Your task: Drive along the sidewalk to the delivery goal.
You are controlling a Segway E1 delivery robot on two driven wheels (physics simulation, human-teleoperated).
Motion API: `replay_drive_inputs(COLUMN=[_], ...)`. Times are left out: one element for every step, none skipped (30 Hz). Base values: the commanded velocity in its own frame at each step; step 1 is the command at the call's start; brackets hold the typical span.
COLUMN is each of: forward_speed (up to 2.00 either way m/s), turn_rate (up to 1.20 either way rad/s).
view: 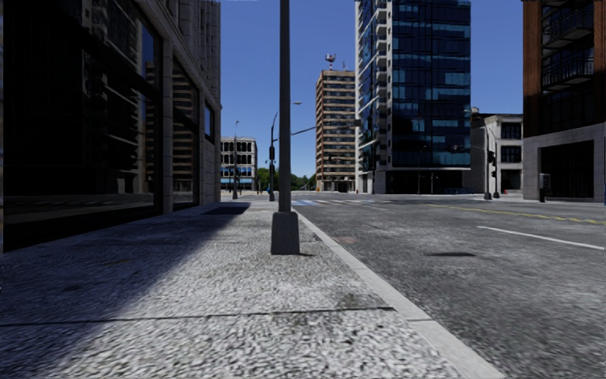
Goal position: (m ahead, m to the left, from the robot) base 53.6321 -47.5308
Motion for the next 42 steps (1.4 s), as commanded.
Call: replay_drive_inputs(forward_speed=[2.0, 2.0, 2.0, 2.0, 2.0, 2.0, 2.0, 2.0, 2.0, 2.0, 2.0, 2.0, 2.0, 2.0, 2.0, 2.0, 2.0, 2.0, 2.0, 2.0, 2.0, 2.0, 2.0, 2.0, 2.0, 2.0, 2.0, 2.0, 2.0, 2.0, 2.0, 2.0, 2.0, 2.0, 2.0, 2.0, 2.0, 2.0, 2.0, 2.0, 2.0, 2.0], turn_rate=[0.6, 0.61, 0.61, 0.61, 0.61, 0.61, 0.61, 0.61, 0.61, 0.61, 0.61, 0.61, 0.61, 0.61, 0.61, 0.61, 0.61, 0.61, 0.61, 0.61, 0.55, 0.55, 0.43, 0.27, 0.0, 0.0, 0.0, 0.0, 0.0, 0.0, 0.0, 0.0, 0.0, 0.0, 0.0, 0.0, 0.0, 0.0, 0.0, 0.0, 0.0, 0.0])
